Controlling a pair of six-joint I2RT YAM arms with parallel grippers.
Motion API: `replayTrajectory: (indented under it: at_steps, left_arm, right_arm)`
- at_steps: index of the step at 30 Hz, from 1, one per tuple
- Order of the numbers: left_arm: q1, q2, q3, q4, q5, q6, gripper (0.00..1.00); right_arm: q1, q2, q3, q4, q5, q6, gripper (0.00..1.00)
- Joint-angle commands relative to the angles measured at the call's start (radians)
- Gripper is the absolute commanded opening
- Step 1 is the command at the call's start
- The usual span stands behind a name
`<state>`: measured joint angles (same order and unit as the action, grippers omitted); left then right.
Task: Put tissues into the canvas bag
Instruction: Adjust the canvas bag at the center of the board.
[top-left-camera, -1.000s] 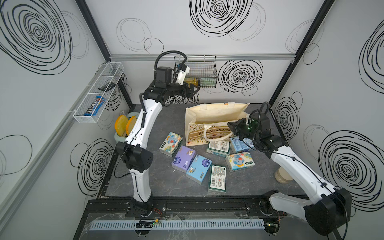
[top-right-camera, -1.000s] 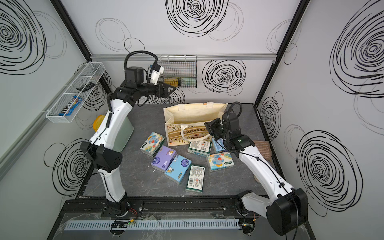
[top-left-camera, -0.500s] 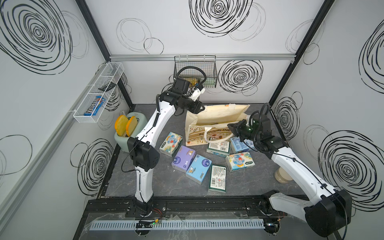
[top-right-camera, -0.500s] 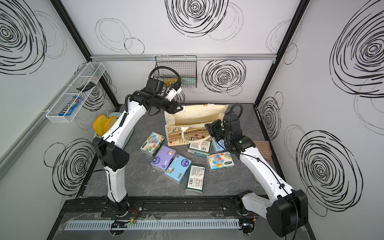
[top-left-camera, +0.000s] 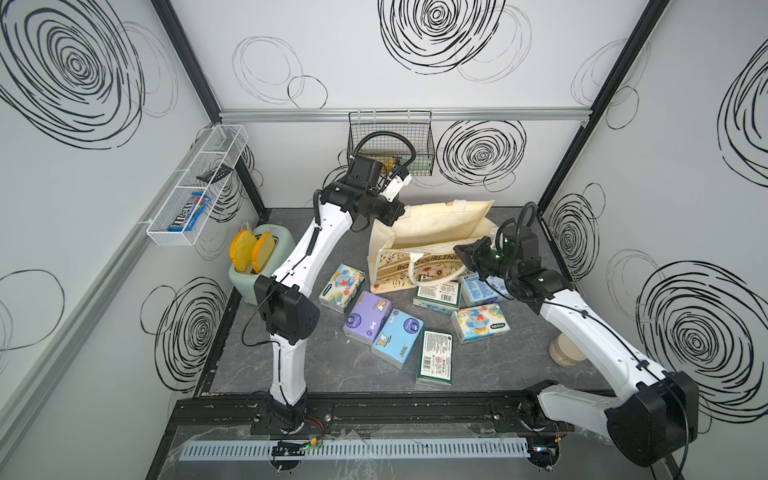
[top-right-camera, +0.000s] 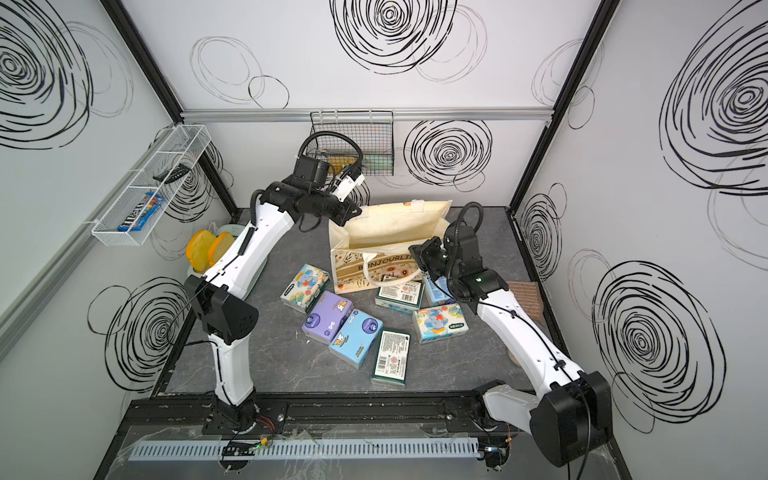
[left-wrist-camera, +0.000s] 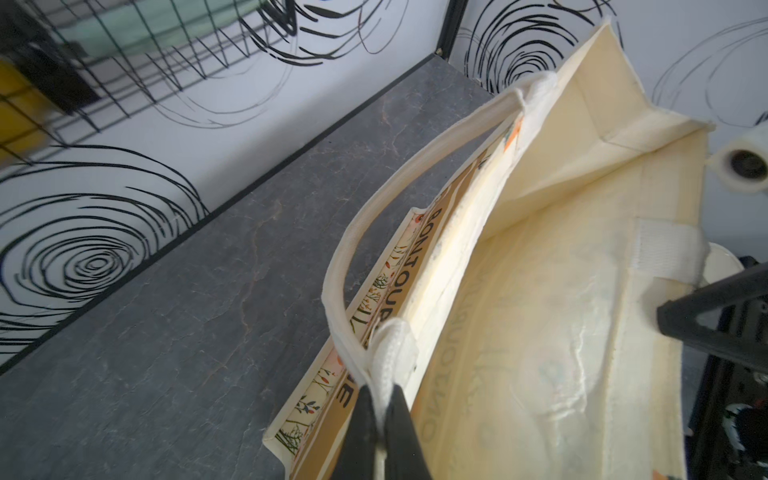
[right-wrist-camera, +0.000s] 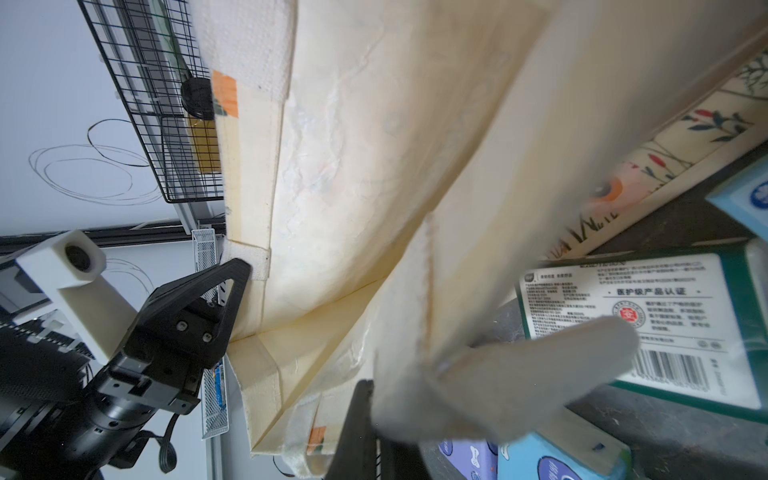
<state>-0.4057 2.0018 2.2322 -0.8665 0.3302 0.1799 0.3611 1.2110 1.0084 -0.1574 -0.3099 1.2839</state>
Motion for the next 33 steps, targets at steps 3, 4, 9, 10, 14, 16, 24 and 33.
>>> replayTrajectory:
  at_steps: [3, 4, 9, 10, 14, 16, 24, 33]
  left_arm:
    - [-0.027, -0.177, -0.097, 0.261, -0.171, 0.064, 0.0]
    - [-0.039, -0.211, -0.154, 0.311, -0.201, 0.082, 0.0]
    - [-0.096, -0.361, -0.439, 0.571, -0.357, 0.155, 0.0]
    - [-0.101, -0.384, -0.48, 0.611, -0.37, 0.156, 0.0]
    - [-0.116, -0.431, -0.561, 0.665, -0.353, 0.161, 0.0]
    - [-0.134, -0.444, -0.599, 0.673, -0.353, 0.179, 0.0]
    - [-0.185, -0.517, -0.797, 0.747, -0.37, 0.2, 0.0]
    - [-0.198, -0.53, -0.815, 0.748, -0.399, 0.2, 0.0]
  right_arm:
    - [0.003, 0.04, 0.064, -0.02, -0.01, -0.05, 0.0]
    - [0.004, 0.037, 0.06, -0.02, -0.007, -0.046, 0.0]
    - [0.014, 0.019, 0.058, -0.057, 0.016, -0.058, 0.0]
    - [0.014, 0.013, 0.053, -0.059, 0.012, -0.061, 0.0]
    - [0.017, -0.018, 0.04, -0.078, -0.003, -0.077, 0.02]
    - [0.018, -0.038, 0.031, -0.087, -0.01, -0.09, 0.06]
    - [0.025, -0.126, -0.03, -0.187, -0.07, -0.135, 0.03]
    - [0.081, -0.282, -0.149, -0.209, -0.126, -0.133, 0.02]
